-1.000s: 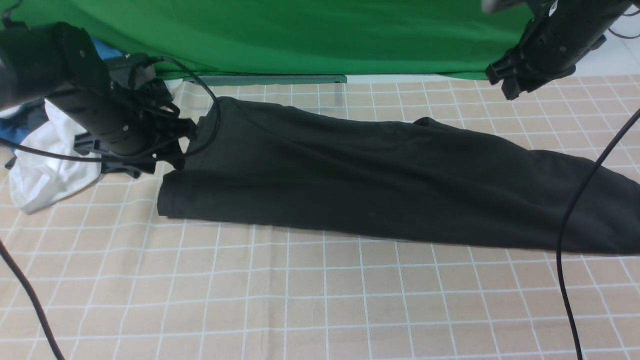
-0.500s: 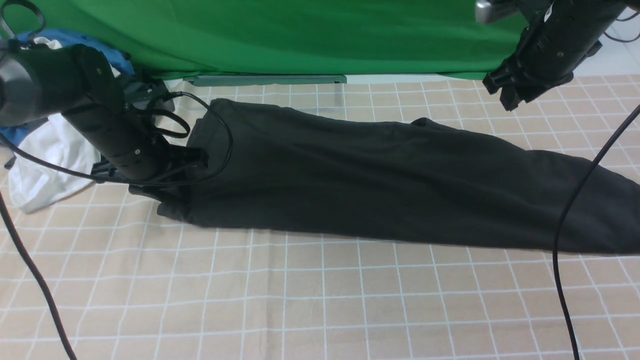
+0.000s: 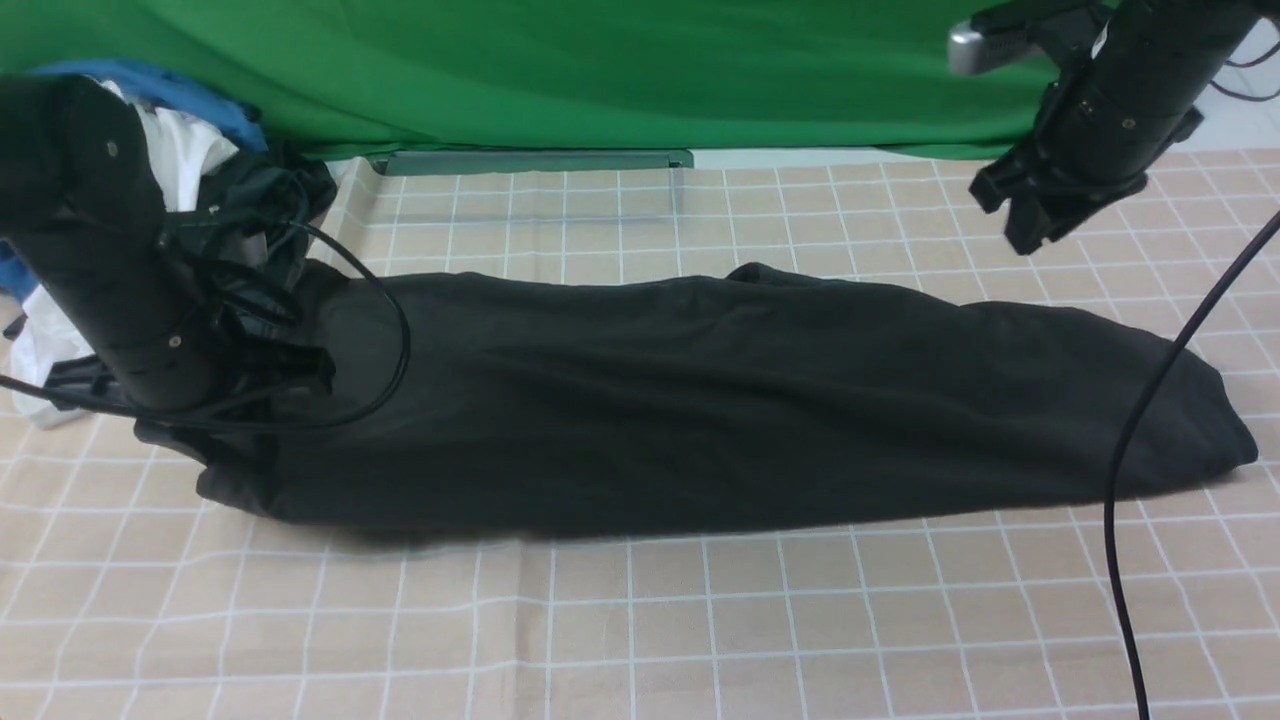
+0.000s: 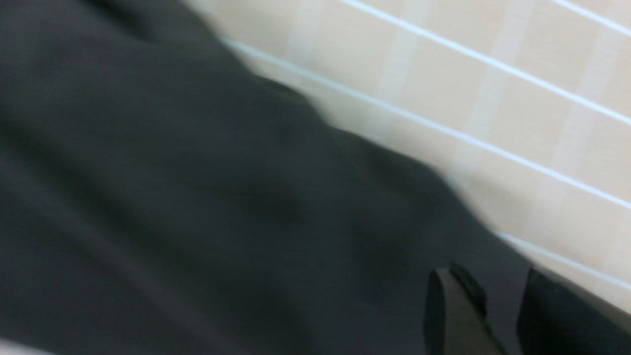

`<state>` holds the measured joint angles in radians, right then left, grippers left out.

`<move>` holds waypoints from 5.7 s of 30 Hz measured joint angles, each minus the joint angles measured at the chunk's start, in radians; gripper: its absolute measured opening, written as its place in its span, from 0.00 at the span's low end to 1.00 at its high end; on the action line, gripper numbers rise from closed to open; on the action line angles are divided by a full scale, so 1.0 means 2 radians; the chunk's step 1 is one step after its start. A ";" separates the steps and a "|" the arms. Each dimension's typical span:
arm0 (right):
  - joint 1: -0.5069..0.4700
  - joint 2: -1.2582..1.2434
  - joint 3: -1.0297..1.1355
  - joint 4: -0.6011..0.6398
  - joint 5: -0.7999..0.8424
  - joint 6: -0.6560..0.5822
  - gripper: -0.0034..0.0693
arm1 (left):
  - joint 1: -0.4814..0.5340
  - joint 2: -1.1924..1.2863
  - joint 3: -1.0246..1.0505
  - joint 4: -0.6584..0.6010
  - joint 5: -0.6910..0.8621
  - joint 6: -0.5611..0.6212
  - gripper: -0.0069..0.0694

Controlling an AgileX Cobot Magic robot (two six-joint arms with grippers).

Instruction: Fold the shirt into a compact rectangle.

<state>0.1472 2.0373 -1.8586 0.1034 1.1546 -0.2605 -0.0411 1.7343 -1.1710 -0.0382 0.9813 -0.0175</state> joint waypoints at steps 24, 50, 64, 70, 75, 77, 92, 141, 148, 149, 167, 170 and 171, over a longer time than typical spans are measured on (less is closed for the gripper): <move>0.069 0.138 -0.004 0.134 -0.190 -0.106 0.16 | -0.008 -0.012 0.022 -0.042 -0.025 -0.001 0.12; -0.114 0.002 -0.024 0.054 0.023 0.002 0.15 | -0.017 -0.207 0.099 -0.064 -0.033 0.035 0.11; -0.154 -0.009 0.188 0.036 -0.111 0.033 0.97 | -0.017 -0.295 0.187 -0.092 -0.070 0.047 0.11; -0.152 0.020 0.189 0.028 -0.109 0.039 0.93 | -0.017 -0.296 0.187 -0.100 -0.071 0.048 0.11; -0.136 0.023 0.189 0.028 -0.098 0.011 0.41 | -0.017 -0.296 0.187 -0.104 -0.071 0.048 0.12; -0.131 0.023 0.185 0.029 -0.093 0.004 0.22 | -0.017 -0.296 0.187 -0.104 -0.071 0.048 0.12; -0.145 -0.083 0.109 0.000 0.001 0.045 0.19 | -0.017 -0.296 0.187 -0.104 -0.059 0.048 0.12; 0.312 0.218 -0.241 0.197 -0.224 0.139 0.68 | -0.017 -0.498 0.171 -0.045 0.057 0.000 0.12; 0.244 0.166 -0.284 0.155 -0.041 0.081 0.41 | -0.017 -0.485 0.171 -0.052 0.040 -0.018 0.12; 0.233 0.156 -0.289 0.142 -0.020 0.079 0.32 | -0.017 -0.479 0.170 -0.056 0.036 -0.018 0.12; 0.179 0.046 -0.007 0.104 0.010 0.026 0.10 | -0.017 -0.068 0.052 -0.154 -0.125 0.075 0.12; 0.179 0.054 0.019 0.104 0.001 0.025 0.10 | -0.017 -0.032 0.055 -0.138 -0.136 0.071 0.12; 0.179 0.058 0.026 0.104 -0.001 0.025 0.10 | -0.017 -0.022 0.059 -0.133 -0.137 0.066 0.12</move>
<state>0.5057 2.1533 -1.8057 0.3106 1.1536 -0.2100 -0.0752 1.6904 -1.0526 -0.3043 0.7066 0.1151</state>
